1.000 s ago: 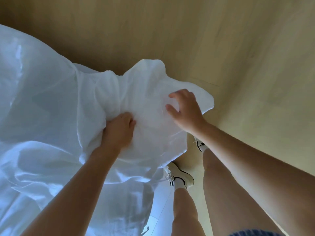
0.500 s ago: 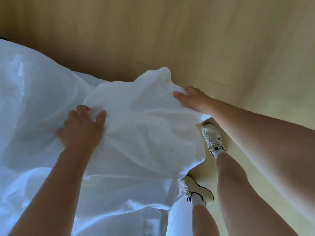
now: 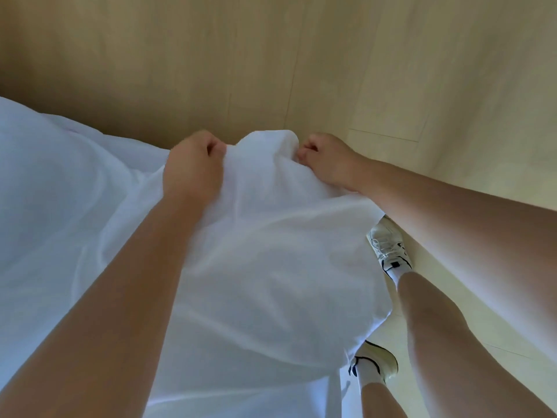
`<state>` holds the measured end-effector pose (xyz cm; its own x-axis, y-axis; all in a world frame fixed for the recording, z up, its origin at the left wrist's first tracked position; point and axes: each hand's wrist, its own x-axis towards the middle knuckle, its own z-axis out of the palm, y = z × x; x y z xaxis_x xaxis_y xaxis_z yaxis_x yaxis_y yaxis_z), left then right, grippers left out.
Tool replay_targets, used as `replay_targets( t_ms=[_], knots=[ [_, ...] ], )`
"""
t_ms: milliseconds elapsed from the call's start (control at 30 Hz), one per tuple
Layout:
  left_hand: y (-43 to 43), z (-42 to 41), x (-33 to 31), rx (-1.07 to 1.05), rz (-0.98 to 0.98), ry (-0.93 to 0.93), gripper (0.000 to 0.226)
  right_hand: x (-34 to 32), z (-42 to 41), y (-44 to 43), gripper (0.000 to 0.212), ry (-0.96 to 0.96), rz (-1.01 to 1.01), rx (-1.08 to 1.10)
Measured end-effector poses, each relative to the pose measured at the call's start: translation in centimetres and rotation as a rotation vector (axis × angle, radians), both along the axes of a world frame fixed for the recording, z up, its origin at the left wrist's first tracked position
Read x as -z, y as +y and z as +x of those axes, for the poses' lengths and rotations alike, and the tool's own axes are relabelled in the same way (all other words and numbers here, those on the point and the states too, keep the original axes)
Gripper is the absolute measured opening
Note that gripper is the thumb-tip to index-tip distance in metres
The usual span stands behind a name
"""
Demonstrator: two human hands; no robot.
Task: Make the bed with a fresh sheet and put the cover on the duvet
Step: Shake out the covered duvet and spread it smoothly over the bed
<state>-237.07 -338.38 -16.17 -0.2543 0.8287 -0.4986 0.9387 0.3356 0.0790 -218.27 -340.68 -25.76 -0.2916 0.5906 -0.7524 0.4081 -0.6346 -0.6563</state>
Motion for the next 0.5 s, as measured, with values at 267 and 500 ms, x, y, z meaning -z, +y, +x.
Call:
replay_targets(
  t_ms=[267,500],
  knots=[
    [0.2,-10.0,-6.5,-0.040,-0.234,0.349,0.023,0.0,-1.6,1.1,0.043,-0.110,-0.083,-0.272],
    [-3.2,-5.9,-7.1,0.047,-0.161,0.324,0.052,-0.4,1.2,-0.1,0.061,-0.265,0.052,-0.298]
  ],
)
